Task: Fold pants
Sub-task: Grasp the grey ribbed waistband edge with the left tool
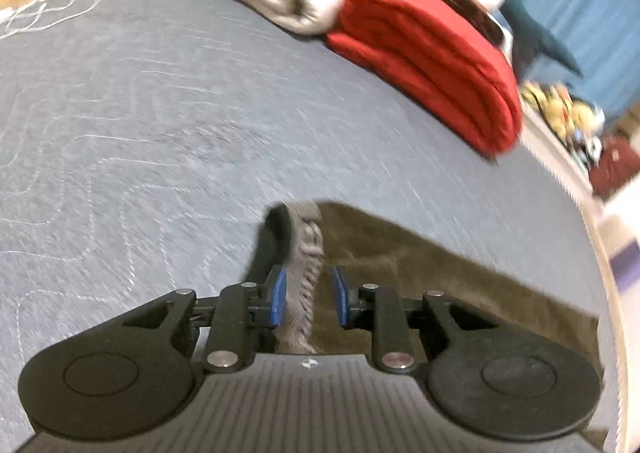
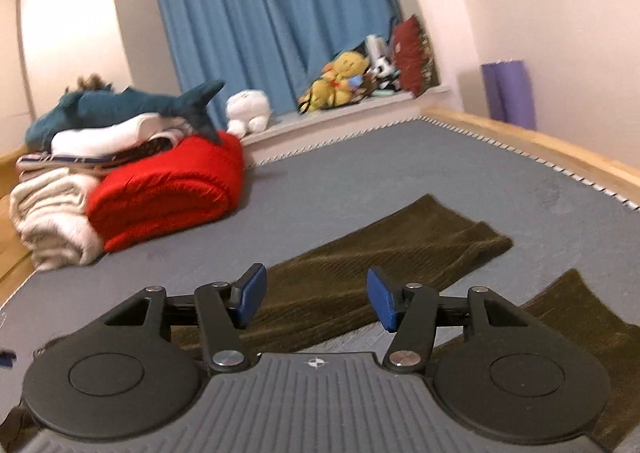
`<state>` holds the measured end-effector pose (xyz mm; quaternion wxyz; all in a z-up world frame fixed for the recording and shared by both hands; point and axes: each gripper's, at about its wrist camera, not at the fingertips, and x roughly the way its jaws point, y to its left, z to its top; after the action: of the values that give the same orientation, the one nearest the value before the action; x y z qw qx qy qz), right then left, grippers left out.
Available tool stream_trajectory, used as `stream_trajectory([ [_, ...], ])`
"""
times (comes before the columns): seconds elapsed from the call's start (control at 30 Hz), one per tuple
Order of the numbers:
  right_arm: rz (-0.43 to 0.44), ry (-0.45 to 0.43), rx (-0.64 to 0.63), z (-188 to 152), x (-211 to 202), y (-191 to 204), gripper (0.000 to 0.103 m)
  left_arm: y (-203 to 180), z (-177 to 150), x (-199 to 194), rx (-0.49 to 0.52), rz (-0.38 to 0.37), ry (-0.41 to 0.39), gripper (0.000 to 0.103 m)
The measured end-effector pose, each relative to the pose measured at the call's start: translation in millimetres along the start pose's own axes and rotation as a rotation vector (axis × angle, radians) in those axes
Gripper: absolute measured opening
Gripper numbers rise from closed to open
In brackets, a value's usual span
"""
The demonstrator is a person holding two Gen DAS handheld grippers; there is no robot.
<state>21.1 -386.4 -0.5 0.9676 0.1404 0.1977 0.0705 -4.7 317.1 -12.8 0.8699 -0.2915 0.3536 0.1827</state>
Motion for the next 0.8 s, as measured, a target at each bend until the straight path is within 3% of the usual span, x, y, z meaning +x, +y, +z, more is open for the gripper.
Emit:
stream_trajectory([
  [0.27, 0.047, 0.134, -0.092, -18.8, 24.3, 8.9, 0.058, 22.8, 19.3, 38.6, -0.073, -0.004, 0.001, 0.028],
  [0.33, 0.057, 0.157, -0.114, -21.9, 29.3, 14.8, 0.058, 22.6, 20.2, 47.9, -0.07, -0.015, -0.009, 0.05],
  [0.5, 0.068, 0.174, -0.132, -25.1, 34.5, 20.7, 0.06, 19.7, 20.1, 81.1, -0.045, -0.034, -0.011, 0.07],
  [0.73, 0.05, 0.18, -0.112, -23.6, 38.4, 19.5, 0.061, 13.9, 16.4, 122.2, 0.022, -0.052, 0.086, 0.068],
  [0.77, 0.046, 0.18, -0.11, -23.8, 38.9, 19.0, 0.061, 10.1, 15.6, 126.8, 0.053, -0.047, 0.096, 0.065],
  [0.8, 0.042, 0.182, -0.109, -23.9, 39.5, 18.4, 0.061, 5.3, 14.6, 129.6, 0.101, -0.027, 0.097, 0.052],
])
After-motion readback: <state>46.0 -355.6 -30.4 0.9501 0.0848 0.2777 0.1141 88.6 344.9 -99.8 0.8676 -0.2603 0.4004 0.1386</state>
